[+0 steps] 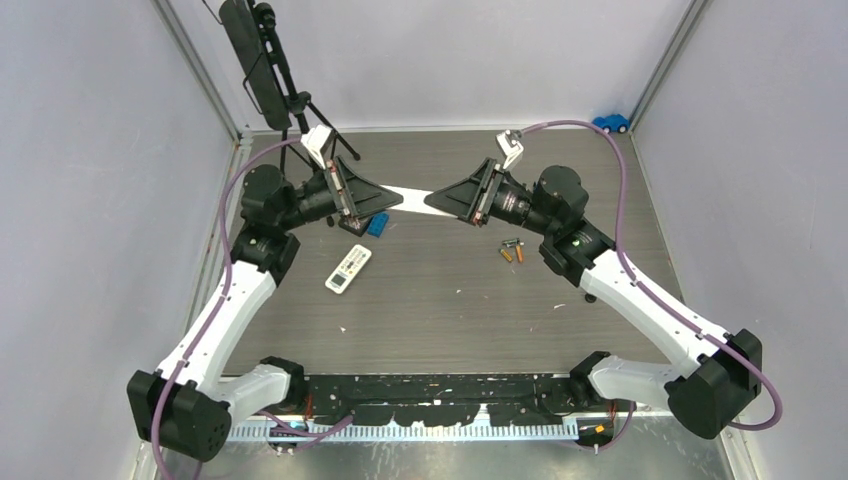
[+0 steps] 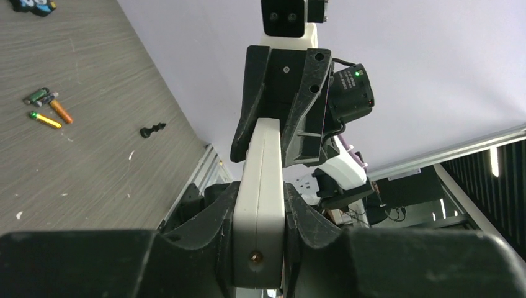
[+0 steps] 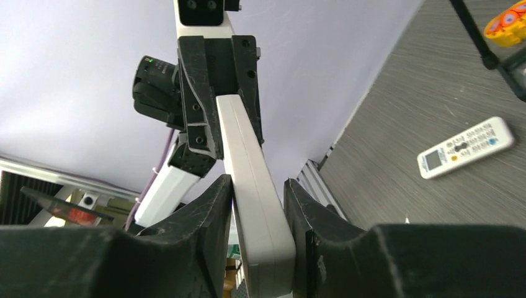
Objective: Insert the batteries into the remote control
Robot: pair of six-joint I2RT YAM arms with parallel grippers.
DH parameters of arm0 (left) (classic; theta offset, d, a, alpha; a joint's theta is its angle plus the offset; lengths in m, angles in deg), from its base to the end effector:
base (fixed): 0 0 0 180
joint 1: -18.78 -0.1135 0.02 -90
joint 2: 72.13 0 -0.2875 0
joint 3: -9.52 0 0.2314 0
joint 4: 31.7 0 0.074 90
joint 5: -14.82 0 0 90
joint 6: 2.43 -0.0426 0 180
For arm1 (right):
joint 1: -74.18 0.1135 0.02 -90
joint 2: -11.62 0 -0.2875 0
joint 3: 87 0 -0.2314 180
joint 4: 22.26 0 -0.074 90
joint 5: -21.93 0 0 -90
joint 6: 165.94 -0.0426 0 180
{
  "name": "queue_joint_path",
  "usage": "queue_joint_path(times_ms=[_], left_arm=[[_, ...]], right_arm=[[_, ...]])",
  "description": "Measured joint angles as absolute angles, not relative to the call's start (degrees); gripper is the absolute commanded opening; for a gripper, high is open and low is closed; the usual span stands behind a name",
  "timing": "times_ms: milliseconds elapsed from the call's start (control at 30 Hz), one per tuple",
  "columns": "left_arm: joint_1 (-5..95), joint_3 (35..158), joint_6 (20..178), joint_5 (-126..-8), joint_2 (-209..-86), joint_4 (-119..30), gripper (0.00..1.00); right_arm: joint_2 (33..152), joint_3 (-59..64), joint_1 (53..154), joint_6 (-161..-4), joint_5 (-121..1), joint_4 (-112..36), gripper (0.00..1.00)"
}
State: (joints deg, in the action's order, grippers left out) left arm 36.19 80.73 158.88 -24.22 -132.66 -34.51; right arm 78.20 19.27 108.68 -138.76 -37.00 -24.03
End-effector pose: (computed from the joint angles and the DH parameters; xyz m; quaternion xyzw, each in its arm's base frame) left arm 0.1865 -0.0932 0.4205 0.0204 0.6756 -0.6779 0.2890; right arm 0.1897 0.1571 0.4165 -0.0334 0.6773 0.6540 0.3353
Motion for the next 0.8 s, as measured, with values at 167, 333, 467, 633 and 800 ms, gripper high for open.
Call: queue_joint_path(times_ms=[167, 333, 467, 633, 800], left_arm=[[34.60, 80.69, 158.99, -21.75, -135.29, -34.53, 0.00], [33.57, 79.23, 159.14, -20.52, -135.66, -34.55, 0.00], [32.45, 77.17, 159.12, -20.85, -135.66, -34.59, 0.00], [31.71, 75.75, 159.14, -21.53, -136.25, -33.92, 0.00], [31.23, 74.92, 157.48, -22.64, -137.71, -33.83, 0.00]], right_arm=[[78.27, 22.70, 107.26, -138.30, -37.55, -22.15, 0.10], [78.36, 28.71, 105.18, -140.12, -34.62, -13.52, 0.06], [78.25, 33.48, 103.02, -142.28, -33.37, -8.03, 0.37], [78.51, 35.40, 101.77, -143.03, -33.35, -7.14, 0.38], [79.89, 35.42, 101.20, -143.64, -33.87, -8.08, 0.29]])
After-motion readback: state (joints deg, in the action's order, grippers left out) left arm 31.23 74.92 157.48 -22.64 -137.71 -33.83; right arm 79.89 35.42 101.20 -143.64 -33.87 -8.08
